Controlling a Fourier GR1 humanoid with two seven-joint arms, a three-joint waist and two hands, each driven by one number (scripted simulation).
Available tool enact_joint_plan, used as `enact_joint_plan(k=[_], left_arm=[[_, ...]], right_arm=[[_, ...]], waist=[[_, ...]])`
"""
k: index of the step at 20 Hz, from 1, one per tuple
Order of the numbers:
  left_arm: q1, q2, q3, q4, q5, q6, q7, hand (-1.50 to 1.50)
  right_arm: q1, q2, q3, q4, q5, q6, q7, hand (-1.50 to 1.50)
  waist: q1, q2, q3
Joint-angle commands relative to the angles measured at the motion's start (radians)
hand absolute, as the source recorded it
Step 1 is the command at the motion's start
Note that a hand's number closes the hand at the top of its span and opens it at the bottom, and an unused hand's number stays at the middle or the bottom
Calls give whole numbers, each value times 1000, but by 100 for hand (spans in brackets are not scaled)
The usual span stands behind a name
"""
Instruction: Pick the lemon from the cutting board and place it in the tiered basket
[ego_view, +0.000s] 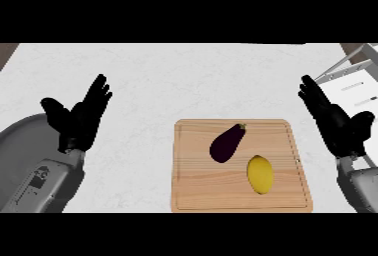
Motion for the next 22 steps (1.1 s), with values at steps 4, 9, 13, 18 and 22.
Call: enact_joint_plan(k=[4,9,13,18,22], left_arm=[[62,16,-30,20,-34,-115,-140,0],[122,-44,-121,7,-72,-132,-193,0],[128,-23,-92,68,-73,-197,-251,0],[137,-64,-109,34,-91,-157,-225,0],[184,-23,-91,45,-89,-175,-260,0]], right_arm=[[-60,224,16,8,140,-396,108,-150],[-41,419,40,122,268,-703,93,-150],[-80,490,154,133,379,-867,-46,-150],[-152,316,254,56,675,-833,405,-150],[-125,168,293,134,741,-609,568,-150]], waist=[[12,-13,29],[20,-11,31],[14,-13,31],[-11,-26,26],[-22,-37,15]])
